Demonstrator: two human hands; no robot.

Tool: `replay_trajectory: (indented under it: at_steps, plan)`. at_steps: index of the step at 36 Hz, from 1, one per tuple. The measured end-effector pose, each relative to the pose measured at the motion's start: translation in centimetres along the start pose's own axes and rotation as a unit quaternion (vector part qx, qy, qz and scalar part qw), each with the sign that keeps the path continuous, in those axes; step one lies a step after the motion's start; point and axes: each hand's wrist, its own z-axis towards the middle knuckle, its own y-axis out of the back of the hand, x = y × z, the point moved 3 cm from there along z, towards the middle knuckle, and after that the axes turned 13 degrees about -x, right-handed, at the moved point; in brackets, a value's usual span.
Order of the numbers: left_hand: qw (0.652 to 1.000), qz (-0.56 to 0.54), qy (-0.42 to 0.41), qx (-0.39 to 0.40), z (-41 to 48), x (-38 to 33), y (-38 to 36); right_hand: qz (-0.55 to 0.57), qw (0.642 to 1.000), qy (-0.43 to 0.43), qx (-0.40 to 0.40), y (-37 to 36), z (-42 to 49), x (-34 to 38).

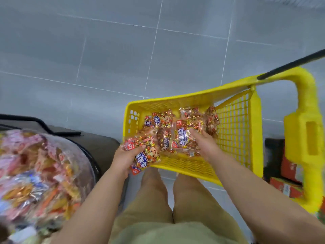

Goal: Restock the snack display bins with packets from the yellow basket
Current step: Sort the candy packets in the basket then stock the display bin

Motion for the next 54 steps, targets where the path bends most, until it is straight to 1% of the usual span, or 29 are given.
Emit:
replay_trajectory:
  at_steps: [3,7,9,12,15,18,22,27,33,38,40,44,48,50,54]
  plan:
    - [0.998,-0.064,-0.012,-0.022,-2.4,0.2,1.0,-0.04,0.997,0.064,-0.014,0.3,-2.9,1.8]
    - [0.985,-0.159,-0.024,-0.059,-5.9,0.4,3.3,-0.064,0.991,0.118,0.029,-0.2,-6.8,4.5]
    - [0.976,-0.201,-0.036,-0.077,-7.5,0.6,5.2,-0.065,0.986,0.142,0.059,-1.0,-9.1,5.8]
    - [0.96,-0.25,-0.054,-0.114,-9.8,1.0,8.5,-0.031,0.979,0.159,0.123,-2.9,-12.7,7.4]
    - [0.95,-0.272,-0.064,-0.14,-11.8,1.8,12.1,-0.02,0.964,0.171,0.203,-5.2,-16.8,8.1]
    - [0.935,-0.31,-0.062,-0.158,-12.9,3.2,15.5,-0.008,0.952,0.178,0.249,-7.7,-20.7,8.1]
    - [0.909,-0.372,-0.065,-0.178,-14.1,5.6,19.2,-0.014,0.942,0.172,0.288,-10.9,-24.9,7.1]
    - [0.894,-0.4,-0.062,-0.194,-15.2,8.7,24.0,-0.063,0.928,0.157,0.332,-14.9,-29.4,4.6]
    - [0.867,-0.45,-0.062,-0.204,-15.9,12.3,31.0,-0.128,0.895,0.16,0.395,-20.2,-34.6,0.4]
    - [0.85,-0.474,-0.07,-0.218,-17.0,15.4,37.7,-0.206,0.852,0.181,0.446,-24.6,-39.5,-3.9]
    - [0.848,-0.475,-0.072,-0.226,-17.1,16.8,40.4,-0.235,0.837,0.194,0.454,-26.4,-41.5,-5.8]
    - [0.85,-0.462,-0.085,-0.236,-16.7,19.2,45.3,-0.258,0.82,0.214,0.465,-29.7,-45.4,-9.1]
    - [0.841,-0.461,-0.115,-0.258,-16.2,20.4,49.2,-0.295,0.814,0.277,0.416,-32.7,-48.1,-11.5]
    - [0.837,-0.462,-0.122,-0.265,-16.1,20.8,50.6,-0.313,0.803,0.313,0.399,-33.9,-49.1,-12.4]
    - [0.824,-0.47,-0.115,-0.295,-15.8,22.0,52.9,-0.299,0.794,0.383,0.365,-36.0,-50.5,-12.2]
